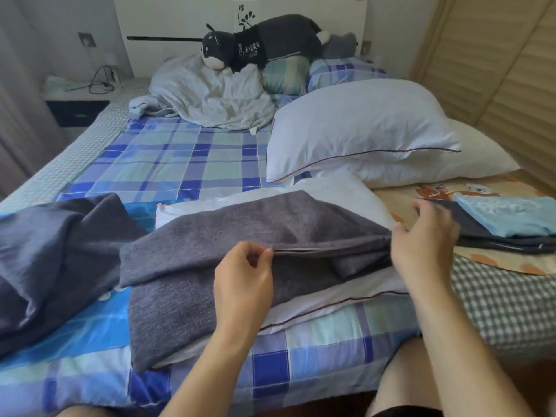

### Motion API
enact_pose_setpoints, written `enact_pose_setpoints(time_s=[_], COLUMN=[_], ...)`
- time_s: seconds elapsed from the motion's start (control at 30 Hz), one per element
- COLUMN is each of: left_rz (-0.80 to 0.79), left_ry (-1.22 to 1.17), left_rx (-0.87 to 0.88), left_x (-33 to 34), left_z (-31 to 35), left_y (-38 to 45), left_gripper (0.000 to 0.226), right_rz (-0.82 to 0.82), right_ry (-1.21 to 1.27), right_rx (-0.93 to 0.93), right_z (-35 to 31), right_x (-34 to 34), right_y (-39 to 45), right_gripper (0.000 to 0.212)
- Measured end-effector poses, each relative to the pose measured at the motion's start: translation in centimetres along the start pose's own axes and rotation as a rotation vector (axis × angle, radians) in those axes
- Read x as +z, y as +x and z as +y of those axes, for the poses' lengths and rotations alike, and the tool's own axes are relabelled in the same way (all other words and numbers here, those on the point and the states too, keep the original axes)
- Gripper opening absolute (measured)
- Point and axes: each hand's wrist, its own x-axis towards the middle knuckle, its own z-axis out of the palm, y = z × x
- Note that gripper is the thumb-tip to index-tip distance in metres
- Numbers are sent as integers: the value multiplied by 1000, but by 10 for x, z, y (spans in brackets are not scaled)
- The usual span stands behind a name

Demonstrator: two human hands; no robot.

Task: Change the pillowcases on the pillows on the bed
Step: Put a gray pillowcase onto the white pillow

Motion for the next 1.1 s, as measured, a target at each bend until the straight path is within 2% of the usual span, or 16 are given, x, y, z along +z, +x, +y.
enact_pose_setpoints(time_s=[0.03,0.1,0.13,0.2,0.33,0.47,0.53,0.63,0.7,0.77,0.87,0.93,0.97,1.03,1.1], left_rz=[12,31,30,18,38,63,74,218,279,295,368,359,309,136,3], left_ry=[30,53,37,-13,-90,-99,-30,219,344,465,578,565,575,617,656], left_rx=[33,53,45,6,-42,-58,-95,-148,-212,-198,0,148,229,361,384], left_x=[-1,-3,-3,-5,-10,-13,-25,-72,-106,-120,-113,-102,-96,-82,-72], left_z=[3,6,7,8,6,-1,-13,-53,-77,-90,-96,-97,-98,-102,-107], left_y=[-1,0,2,4,10,16,32,63,74,72,60,52,49,47,48], left_gripper=[15,16,18,20,19,18,17,14,12,11,8,26,33,33,30], right_rz=[36,-126,-243,-352,-245,-195,-155,-48,-45,-121,-270,-448,-551,-736,-880], right_ry=[25,132,112,69,152,187,168,138,102,95,184,259,290,304,207], right_rx=[-185,-547,-673,-775,-701,-811,-826,-720,-673,-664,-599,-513,-472,-423,-425], right_z=[-12,-38,-48,-56,-65,-81,-80,-59,-44,-42,-52,-59,-62,-67,-65], right_x=[4,18,30,57,75,72,68,53,44,47,54,48,42,30,21], right_y=[-12,-46,-60,-75,-77,-85,-80,-44,-21,-17,-26,-27,-28,-29,-31], right_gripper=[39,32,32,31,18,9,6,8,8,9,8,9,12,19,23])
